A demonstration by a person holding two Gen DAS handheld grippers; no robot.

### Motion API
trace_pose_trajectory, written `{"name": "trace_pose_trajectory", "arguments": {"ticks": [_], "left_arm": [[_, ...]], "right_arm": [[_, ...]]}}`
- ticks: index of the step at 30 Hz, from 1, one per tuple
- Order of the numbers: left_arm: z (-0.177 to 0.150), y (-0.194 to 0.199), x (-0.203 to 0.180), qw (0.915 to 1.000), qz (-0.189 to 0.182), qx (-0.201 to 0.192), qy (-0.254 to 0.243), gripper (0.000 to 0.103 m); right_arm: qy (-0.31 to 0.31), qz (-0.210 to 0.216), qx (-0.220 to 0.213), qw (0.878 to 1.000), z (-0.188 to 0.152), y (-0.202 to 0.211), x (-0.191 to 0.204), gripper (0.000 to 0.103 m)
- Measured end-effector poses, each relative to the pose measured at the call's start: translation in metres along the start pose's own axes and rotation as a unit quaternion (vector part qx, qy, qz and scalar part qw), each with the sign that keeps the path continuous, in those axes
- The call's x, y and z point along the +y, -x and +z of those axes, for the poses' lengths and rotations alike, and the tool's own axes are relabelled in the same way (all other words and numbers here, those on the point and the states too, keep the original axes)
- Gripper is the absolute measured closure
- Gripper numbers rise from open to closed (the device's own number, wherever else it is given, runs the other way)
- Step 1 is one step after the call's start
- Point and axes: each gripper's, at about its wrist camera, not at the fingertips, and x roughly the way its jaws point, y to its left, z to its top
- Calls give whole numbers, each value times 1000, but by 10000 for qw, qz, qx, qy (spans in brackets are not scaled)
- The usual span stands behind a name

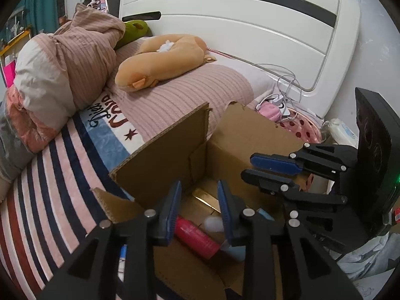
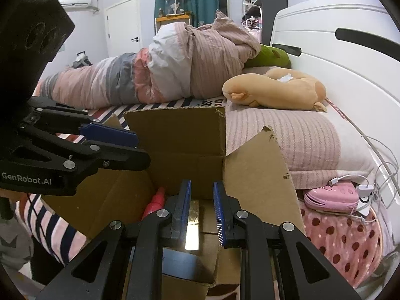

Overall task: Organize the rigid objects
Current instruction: 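Drop the lipstick from the right gripper into the box while the left gripper drops the white bottle, then grasp the white earbuds case with the left gripper while the right gripper grasps the tape roll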

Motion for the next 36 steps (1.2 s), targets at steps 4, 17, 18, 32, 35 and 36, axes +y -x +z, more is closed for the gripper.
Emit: {"name": "trace_pose_trajectory", "arguments": {"ticks": [4,17,18,32,35,36], "left_arm": [[-4,11,6,9999,-18,-103,121,66],[-56,103,55,9921,307,-938,775,49],[-64,110,64,9908,367,-983,860,49],[-183,115,170,9746,773,-882,1908,48],[-197,101,181,9750,635,-797,1973,48],[-201,94,185,9747,606,-764,2010,48]], "right_arm": [[63,-41,65,10000,1,0,3,89],[433,217,-271,9985,24,41,64,77],[492,327,-335,9977,27,45,74,77],[1087,1427,277,9834,22,-12,217,77],[984,1309,585,9848,9,-41,226,77],[971,1221,681,9854,5,-55,228,77]]}}
